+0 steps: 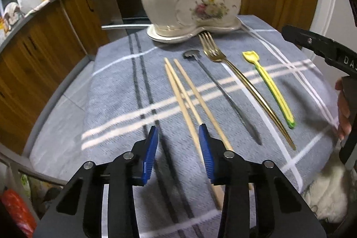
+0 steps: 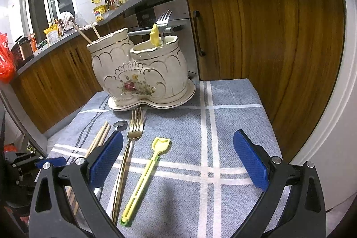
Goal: Organize utensils
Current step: 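Withdraw both open tools from the holder back over the cloth, then close the left tool on a wooden chopstick while the right tool grasps the green-handled spoon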
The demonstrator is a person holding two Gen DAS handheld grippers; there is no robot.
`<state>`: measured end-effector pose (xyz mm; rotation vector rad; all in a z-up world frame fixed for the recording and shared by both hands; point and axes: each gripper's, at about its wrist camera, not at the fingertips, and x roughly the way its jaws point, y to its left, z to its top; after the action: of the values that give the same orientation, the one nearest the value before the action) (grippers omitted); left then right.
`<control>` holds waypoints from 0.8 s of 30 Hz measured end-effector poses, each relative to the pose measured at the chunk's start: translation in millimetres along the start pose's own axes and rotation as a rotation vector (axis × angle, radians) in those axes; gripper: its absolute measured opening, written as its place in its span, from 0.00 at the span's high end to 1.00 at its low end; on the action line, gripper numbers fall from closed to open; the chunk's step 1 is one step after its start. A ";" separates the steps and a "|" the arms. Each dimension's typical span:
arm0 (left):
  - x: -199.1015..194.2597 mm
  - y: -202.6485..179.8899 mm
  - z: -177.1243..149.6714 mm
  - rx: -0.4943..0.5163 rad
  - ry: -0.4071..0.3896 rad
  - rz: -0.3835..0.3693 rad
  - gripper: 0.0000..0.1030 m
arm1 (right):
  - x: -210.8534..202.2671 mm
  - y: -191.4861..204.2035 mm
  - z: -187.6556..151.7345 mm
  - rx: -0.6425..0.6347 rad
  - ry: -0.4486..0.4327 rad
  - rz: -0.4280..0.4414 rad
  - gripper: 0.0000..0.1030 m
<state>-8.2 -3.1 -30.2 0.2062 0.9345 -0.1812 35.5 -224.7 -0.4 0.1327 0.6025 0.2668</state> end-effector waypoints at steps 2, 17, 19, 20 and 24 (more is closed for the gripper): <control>2.1 -2.4 -0.1 0.000 0.012 0.007 0.67 | -1.4 -0.2 0.6 -0.003 -0.002 0.002 0.05; 12.2 1.6 6.5 -0.040 0.005 0.009 0.93 | 13.6 7.2 -12.7 -0.053 0.176 0.067 0.14; 11.5 2.9 4.9 -0.044 -0.002 0.006 0.93 | 18.2 13.2 -16.7 -0.064 0.210 0.081 0.23; 11.2 2.4 4.5 -0.042 -0.004 0.007 0.93 | 21.0 17.2 -18.5 -0.080 0.223 0.076 0.29; 11.6 1.4 3.8 -0.038 -0.011 0.013 0.93 | 35.2 30.0 -25.6 -0.103 0.277 0.070 0.51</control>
<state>1.8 -3.4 -37.3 0.1759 0.9244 -0.1522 42.3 -184.7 -34.4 0.0176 0.8580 0.3873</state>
